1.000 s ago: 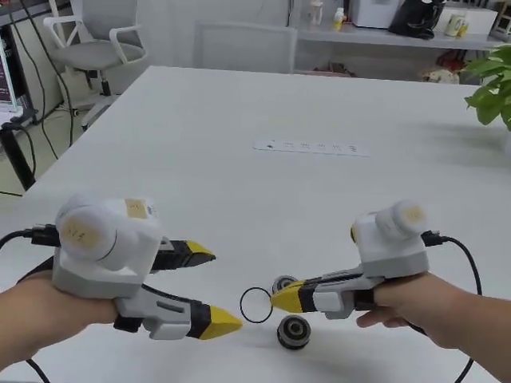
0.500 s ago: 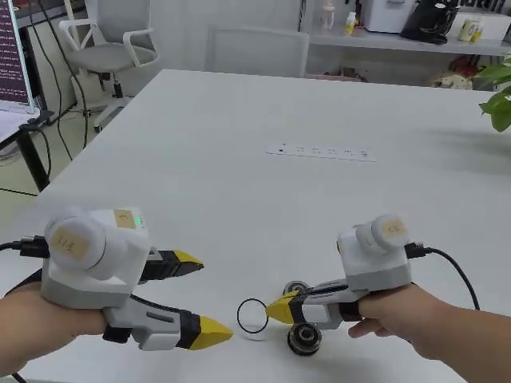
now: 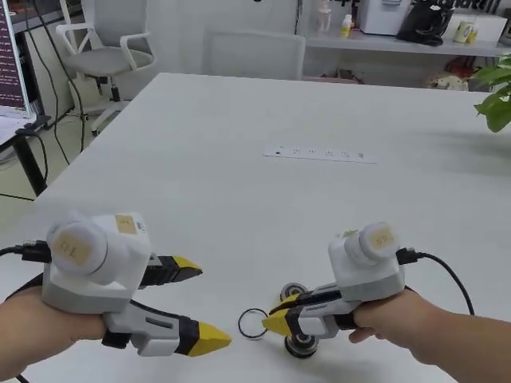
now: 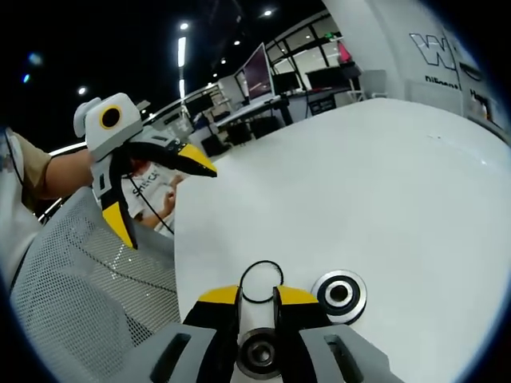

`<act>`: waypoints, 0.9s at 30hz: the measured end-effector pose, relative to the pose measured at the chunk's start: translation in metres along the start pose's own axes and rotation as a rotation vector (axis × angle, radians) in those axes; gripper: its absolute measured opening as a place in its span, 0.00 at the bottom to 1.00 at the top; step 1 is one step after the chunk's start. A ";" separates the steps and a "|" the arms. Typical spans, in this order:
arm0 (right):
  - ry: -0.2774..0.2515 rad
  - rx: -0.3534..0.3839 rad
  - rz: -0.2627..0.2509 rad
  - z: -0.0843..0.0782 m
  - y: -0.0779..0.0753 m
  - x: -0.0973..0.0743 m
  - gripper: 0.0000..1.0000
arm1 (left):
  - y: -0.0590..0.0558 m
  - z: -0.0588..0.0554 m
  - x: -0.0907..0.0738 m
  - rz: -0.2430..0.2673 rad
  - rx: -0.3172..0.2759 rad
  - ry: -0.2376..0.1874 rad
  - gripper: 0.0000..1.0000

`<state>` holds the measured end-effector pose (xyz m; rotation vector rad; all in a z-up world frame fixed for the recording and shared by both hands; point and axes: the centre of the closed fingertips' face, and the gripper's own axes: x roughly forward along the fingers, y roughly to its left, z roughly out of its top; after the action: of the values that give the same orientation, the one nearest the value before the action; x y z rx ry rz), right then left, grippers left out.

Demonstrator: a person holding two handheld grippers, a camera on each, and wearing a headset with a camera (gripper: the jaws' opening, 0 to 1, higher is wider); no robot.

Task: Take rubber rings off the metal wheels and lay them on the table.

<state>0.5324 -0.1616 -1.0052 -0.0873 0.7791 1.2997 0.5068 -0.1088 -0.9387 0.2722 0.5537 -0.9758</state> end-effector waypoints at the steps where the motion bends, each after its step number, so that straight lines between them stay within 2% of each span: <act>1: -0.001 -0.001 0.001 0.000 0.001 -0.001 0.16 | 0.000 0.000 0.001 -0.001 0.000 0.002 0.64; 12: -0.023 -0.009 0.017 0.002 0.006 -0.021 0.26 | -0.008 0.005 0.011 -0.032 0.019 0.024 0.64; 19: -0.048 -0.017 0.014 0.003 0.005 -0.038 0.30 | -0.006 0.012 0.019 -0.050 0.034 0.028 0.64; 27: -0.038 -0.040 0.012 -0.007 0.003 -0.052 0.34 | -0.010 0.016 0.034 -0.078 0.048 0.040 0.63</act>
<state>0.5235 -0.2067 -0.9803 -0.0897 0.7229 1.3248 0.5187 -0.1454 -0.9442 0.3155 0.5818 -1.0623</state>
